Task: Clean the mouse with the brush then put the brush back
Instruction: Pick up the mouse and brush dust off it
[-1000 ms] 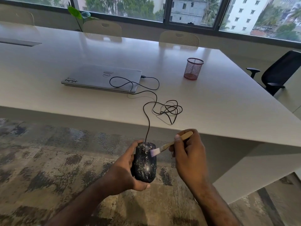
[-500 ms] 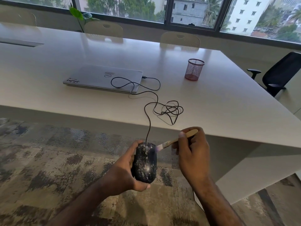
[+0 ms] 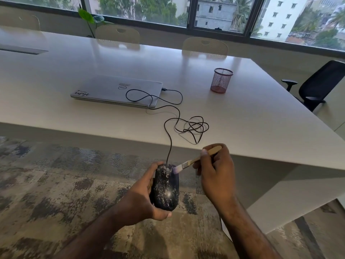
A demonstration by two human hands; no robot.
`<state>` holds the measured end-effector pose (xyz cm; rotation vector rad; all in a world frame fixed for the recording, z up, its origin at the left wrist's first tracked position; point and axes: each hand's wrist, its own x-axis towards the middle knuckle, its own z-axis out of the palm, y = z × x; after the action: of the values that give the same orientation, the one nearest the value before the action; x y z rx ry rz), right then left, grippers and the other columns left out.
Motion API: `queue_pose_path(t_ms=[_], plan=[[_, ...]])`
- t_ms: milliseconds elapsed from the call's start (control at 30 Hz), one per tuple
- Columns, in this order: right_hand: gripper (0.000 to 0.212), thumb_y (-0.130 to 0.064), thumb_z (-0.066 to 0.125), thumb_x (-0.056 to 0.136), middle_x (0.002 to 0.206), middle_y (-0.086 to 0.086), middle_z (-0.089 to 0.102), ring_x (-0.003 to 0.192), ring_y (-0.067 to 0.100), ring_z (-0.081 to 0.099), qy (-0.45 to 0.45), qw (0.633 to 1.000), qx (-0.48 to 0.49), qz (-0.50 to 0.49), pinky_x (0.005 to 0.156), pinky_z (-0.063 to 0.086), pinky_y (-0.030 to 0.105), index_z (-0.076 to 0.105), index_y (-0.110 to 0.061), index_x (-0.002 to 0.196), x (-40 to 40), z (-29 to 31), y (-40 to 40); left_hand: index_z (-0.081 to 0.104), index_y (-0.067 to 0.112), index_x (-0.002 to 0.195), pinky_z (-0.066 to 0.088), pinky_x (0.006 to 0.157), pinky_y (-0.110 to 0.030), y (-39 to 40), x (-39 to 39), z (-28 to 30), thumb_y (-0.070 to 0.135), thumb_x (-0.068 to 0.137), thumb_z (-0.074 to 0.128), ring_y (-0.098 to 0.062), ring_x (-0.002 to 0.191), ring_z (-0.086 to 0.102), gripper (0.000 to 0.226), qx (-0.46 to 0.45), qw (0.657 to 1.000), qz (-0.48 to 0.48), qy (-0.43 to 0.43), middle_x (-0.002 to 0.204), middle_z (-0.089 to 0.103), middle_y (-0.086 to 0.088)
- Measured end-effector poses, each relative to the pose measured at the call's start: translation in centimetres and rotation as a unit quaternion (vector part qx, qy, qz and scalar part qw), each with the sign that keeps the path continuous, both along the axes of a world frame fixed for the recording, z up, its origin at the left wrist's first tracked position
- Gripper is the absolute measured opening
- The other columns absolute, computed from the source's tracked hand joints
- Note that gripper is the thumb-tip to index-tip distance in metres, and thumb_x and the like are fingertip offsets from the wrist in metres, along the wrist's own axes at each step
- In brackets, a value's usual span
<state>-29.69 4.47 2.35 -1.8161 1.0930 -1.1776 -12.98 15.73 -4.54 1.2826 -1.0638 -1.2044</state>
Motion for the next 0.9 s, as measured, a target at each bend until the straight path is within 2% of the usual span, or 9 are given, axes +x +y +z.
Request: queue_pose_path(t_ms=[100,167,267,400,533,667,800,900], plan=[[0.017,-0.022,0.052,0.101,0.069,0.001,0.069,0.063,0.022,0.067,0.037,0.999,0.004,-0.01,0.056,0.055,0.043,0.049,-0.03,0.086,-0.3,-0.3,-0.6,0.046,0.054,0.136,0.061,0.086,-0.034,0.0,0.1,-0.1,-0.019,0.052,0.09,-0.018,0.118,0.068,0.119,0.004,1.0,0.004,0.002,0.119,0.071,0.011],[0.018,-0.023,0.052,0.101,0.068,0.001,0.069,0.063,0.021,0.068,0.02,1.0,0.009,-0.014,0.054,0.054,0.038,0.049,-0.033,0.086,-0.7,-0.2,-0.7,0.045,0.053,0.137,0.061,0.086,-0.035,0.0,0.2,-0.1,-0.019,0.052,0.09,-0.018,0.119,0.068,0.12,0.005,1.0,0.006,0.002,0.12,0.071,0.01],[0.011,-0.028,0.051,0.098,0.067,0.003,0.072,0.057,0.025,0.066,-0.015,0.999,0.034,0.012,0.052,0.053,0.045,0.053,-0.029,0.088,-0.5,0.2,-0.5,0.049,0.06,0.13,0.062,0.085,-0.035,-0.1,0.3,-0.1,-0.019,0.052,0.089,-0.016,0.118,0.068,0.119,0.005,1.0,0.004,0.004,0.119,0.071,0.014],[0.014,-0.016,0.053,0.101,0.066,0.005,0.07,0.058,0.019,0.065,-0.006,0.999,0.039,0.036,0.057,0.054,0.044,0.054,-0.021,0.089,0.3,0.3,-0.2,0.051,0.06,0.128,0.061,0.086,-0.036,-0.2,0.4,-0.1,-0.02,0.052,0.088,-0.018,0.118,0.068,0.116,0.0,1.0,0.001,0.008,0.12,0.07,0.013],[0.011,-0.017,0.053,0.102,0.069,0.005,0.071,0.058,0.013,0.066,-0.036,0.999,0.033,0.024,0.055,0.054,0.031,0.055,-0.019,0.091,0.2,0.5,0.0,0.05,0.059,0.13,0.061,0.087,-0.034,-0.4,0.5,0.0,-0.02,0.054,0.088,-0.018,0.119,0.068,0.117,-0.003,1.0,-0.006,0.012,0.119,0.07,0.013],[0.011,-0.014,0.052,0.102,0.066,0.006,0.069,0.054,0.017,0.063,-0.018,0.997,0.047,0.051,0.056,0.054,0.041,0.055,-0.014,0.091,0.5,0.5,-0.1,0.043,0.048,0.14,0.061,0.087,-0.036,-0.4,0.5,-0.1,-0.023,0.054,0.088,-0.02,0.12,0.068,0.12,0.001,1.0,-0.005,0.013,0.122,0.07,0.012],[0.012,-0.012,0.052,0.102,0.07,0.007,0.07,0.059,0.018,0.065,-0.028,0.998,0.035,0.041,0.057,0.055,0.037,0.054,-0.017,0.091,0.7,0.5,0.0,0.047,0.058,0.133,0.061,0.087,-0.033,-0.4,0.6,-0.2,-0.022,0.054,0.089,-0.019,0.12,0.068,0.12,-0.001,1.0,-0.006,0.014,0.121,0.07,0.011],[0.015,-0.012,0.053,0.101,0.067,0.007,0.069,0.055,0.013,0.062,-0.039,0.998,0.029,0.038,0.053,0.051,0.033,0.054,-0.019,0.088,0.7,0.5,0.0,0.048,0.062,0.129,0.061,0.086,-0.032,-0.4,0.6,-0.3,-0.021,0.053,0.089,-0.016,0.12,0.068,0.12,0.0,1.0,-0.002,0.014,0.122,0.07,0.015]])
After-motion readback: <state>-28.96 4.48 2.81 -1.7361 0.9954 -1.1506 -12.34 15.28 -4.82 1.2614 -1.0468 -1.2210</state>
